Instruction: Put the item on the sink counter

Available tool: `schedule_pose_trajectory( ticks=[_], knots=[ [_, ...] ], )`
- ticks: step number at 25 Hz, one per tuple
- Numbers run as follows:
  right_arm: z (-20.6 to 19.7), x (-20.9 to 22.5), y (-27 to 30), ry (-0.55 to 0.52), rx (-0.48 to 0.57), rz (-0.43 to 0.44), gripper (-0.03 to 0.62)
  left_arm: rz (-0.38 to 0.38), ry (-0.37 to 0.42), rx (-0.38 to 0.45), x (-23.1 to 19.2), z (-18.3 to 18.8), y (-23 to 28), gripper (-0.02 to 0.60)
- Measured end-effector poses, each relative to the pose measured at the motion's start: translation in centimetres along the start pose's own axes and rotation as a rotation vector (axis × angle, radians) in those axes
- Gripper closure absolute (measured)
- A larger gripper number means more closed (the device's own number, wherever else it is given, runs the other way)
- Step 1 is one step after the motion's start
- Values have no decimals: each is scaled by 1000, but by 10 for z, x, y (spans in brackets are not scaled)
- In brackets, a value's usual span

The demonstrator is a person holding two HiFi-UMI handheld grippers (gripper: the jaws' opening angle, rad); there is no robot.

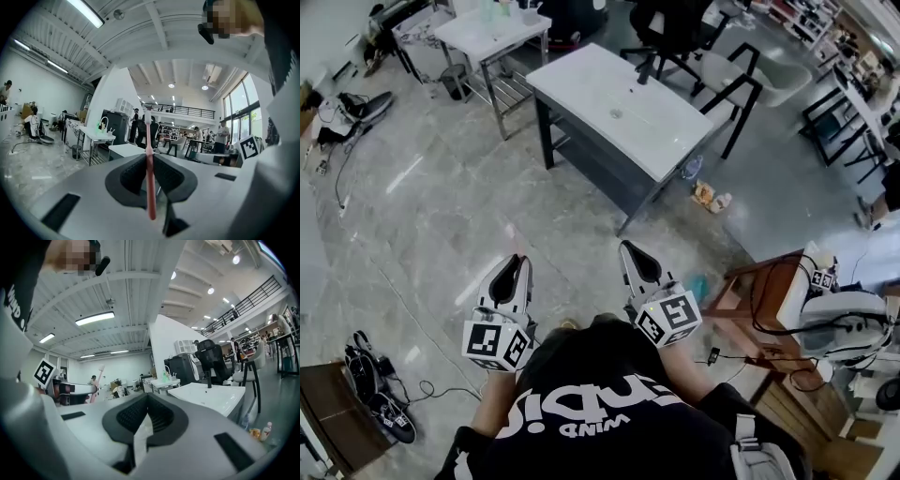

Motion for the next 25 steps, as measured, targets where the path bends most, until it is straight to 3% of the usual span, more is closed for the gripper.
schedule_pose_trajectory(
  ticks=[5,13,25],
  knots=[
    [-8,-9,-1,11,8,-48,579,-17,-9,-2,-17,-4,-5,518],
    [-6,-19,19,-21,13,-57,579,-34,-15,5,-35,-6,1,518],
    [1,3,85,15,18,-24,579,-33,-5,-16,-70,6,57,518]
  ],
)
Point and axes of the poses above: the fingertips, and each gripper's own axes: y forward along the fingers, x to its right, z out of its top, the point moved 2 cm from there along -y, backward along the fingers, and after that the axes turned 6 degrees about -x, right-handed, at the moved point
